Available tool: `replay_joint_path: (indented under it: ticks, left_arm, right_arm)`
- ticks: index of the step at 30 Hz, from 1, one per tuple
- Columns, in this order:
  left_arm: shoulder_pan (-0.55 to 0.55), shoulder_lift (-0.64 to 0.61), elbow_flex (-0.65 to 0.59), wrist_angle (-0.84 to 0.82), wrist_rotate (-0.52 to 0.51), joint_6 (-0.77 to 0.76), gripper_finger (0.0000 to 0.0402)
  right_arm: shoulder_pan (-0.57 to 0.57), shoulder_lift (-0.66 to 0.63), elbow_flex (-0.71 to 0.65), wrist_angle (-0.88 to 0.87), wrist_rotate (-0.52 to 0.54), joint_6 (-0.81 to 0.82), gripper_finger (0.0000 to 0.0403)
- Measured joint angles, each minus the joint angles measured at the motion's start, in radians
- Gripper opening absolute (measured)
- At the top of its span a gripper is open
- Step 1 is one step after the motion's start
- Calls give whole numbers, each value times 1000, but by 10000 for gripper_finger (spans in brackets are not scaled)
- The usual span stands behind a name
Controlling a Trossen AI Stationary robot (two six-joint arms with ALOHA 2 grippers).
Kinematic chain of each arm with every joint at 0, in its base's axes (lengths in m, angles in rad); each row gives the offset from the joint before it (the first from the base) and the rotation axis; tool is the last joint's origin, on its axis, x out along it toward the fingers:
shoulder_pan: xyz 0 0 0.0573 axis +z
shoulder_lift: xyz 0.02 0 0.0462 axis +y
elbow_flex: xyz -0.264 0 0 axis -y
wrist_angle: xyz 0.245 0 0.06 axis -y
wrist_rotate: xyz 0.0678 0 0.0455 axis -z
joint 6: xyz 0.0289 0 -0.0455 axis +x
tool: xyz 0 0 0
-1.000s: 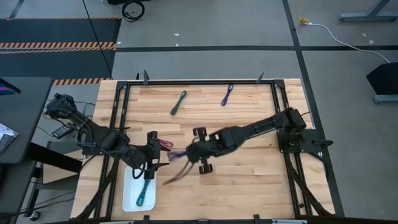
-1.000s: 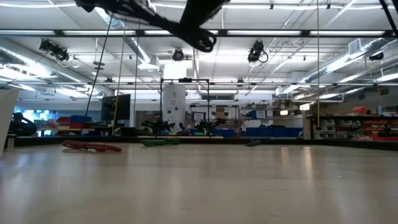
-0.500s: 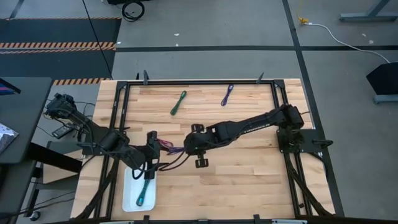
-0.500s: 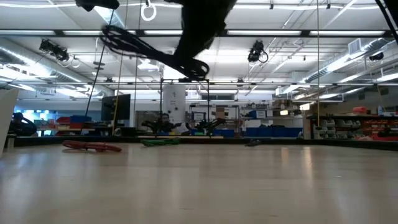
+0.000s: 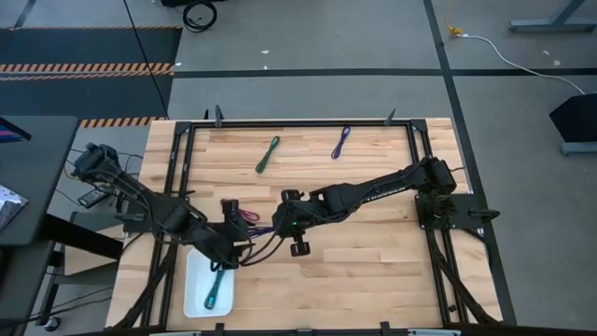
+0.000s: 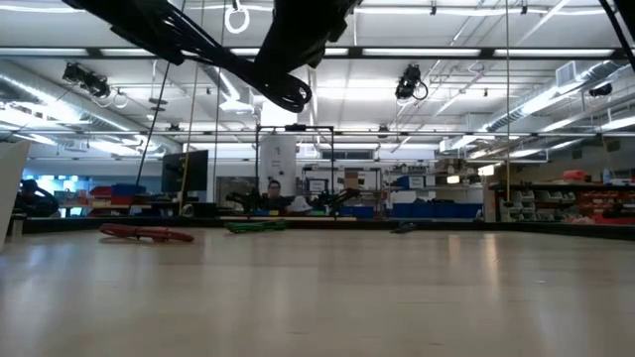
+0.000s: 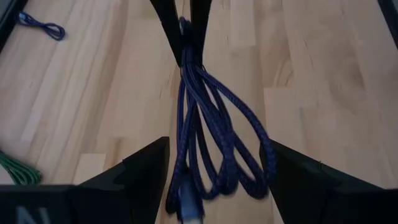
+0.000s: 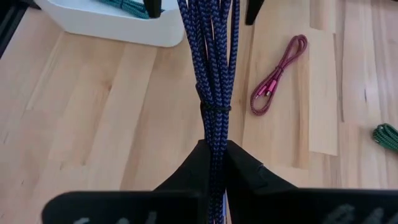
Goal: Pick and place USB-C Cables
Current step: Put the bottom blue charger cable into the bin
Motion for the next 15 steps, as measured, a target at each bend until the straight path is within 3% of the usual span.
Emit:
replay_joint_path:
  ticks: [5,15]
  left_arm:
    - [0,14,0,-1,-1,-12,252]
    - [0,10,0,14,-12,-38,185]
  right_arm:
    - [0,0,0,-1,0,1,36]
    - [0,-2,0,-15,0,7,29]
